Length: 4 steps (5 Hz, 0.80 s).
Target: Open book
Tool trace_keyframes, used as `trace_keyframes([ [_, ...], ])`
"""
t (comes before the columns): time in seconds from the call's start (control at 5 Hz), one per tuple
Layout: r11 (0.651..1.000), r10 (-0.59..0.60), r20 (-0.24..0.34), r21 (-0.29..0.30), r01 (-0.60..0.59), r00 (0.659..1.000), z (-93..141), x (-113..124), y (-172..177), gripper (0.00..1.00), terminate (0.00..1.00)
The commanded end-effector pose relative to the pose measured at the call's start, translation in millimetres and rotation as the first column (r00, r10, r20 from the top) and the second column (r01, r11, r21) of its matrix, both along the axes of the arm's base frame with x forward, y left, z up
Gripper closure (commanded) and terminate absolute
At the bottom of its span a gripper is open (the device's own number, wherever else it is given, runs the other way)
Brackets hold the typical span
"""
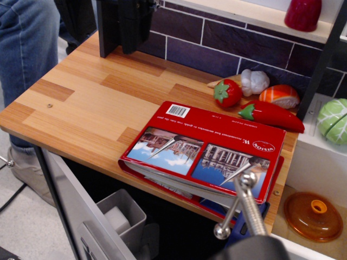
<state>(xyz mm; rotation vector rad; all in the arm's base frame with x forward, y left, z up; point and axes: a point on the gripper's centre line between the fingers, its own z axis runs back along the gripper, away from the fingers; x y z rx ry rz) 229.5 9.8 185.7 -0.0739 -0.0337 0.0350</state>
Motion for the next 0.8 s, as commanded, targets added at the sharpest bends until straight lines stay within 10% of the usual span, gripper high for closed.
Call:
trace_keyframes([
  [0.0, 1.0, 0.0, 0.0, 0.0, 0.0, 1.0, 0, 0, 0, 0.0, 0.0],
  [0.4, 0.991, 0.097, -0.065, -0.091, -0.103, 0.993, 15, 32, -81, 0.0, 0.0],
  [0.6, 0.992, 0.116, -0.042, -0.039, -0.118, 0.992, -5, 46, -124, 0.0, 0.0],
])
